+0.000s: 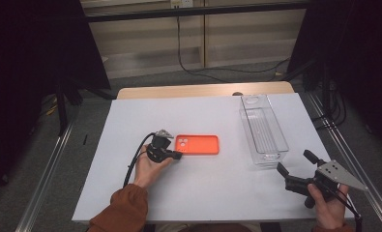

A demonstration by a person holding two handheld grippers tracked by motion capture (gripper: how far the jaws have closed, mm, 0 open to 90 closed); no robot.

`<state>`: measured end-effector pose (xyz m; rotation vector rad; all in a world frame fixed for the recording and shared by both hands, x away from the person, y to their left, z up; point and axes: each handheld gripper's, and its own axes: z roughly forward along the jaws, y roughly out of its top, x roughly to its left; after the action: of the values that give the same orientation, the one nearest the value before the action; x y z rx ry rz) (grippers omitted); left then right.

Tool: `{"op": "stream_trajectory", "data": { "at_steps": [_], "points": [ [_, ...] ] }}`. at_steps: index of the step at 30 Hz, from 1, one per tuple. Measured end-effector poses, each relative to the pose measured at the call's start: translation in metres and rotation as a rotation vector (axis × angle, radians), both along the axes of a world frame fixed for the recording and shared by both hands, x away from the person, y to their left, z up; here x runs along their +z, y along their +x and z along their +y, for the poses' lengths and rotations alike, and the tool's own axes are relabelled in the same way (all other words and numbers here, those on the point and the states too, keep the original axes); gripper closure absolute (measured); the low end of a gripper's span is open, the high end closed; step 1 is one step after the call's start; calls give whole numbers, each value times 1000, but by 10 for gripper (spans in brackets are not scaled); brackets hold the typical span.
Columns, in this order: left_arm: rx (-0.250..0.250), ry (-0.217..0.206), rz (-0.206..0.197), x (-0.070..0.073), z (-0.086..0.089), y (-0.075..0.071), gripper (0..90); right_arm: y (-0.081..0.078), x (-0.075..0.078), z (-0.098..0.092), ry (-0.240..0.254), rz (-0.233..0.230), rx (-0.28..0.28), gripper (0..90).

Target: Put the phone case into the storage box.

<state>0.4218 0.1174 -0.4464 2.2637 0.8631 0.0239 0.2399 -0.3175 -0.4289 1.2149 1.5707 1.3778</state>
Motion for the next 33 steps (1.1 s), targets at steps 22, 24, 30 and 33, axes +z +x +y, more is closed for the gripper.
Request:
{"op": "stream_trajectory", "data": {
  "at_steps": [22, 24, 30, 33],
  "points": [
    [48, 5, 15, 0, 2, 21, 900, 0, 0, 0, -5, 2, 1, 0],
    [49, 7, 16, 0, 2, 22, 900, 1, 0, -1, -6, 2, 1, 0],
    [55, 12, 15, 1, 1, 25, 900, 1, 0, 0, -6, 3, 2, 0],
    [64, 8, 16, 0, 1, 27, 900, 1, 0, 0, -5, 3, 3, 0]
  ]
}}
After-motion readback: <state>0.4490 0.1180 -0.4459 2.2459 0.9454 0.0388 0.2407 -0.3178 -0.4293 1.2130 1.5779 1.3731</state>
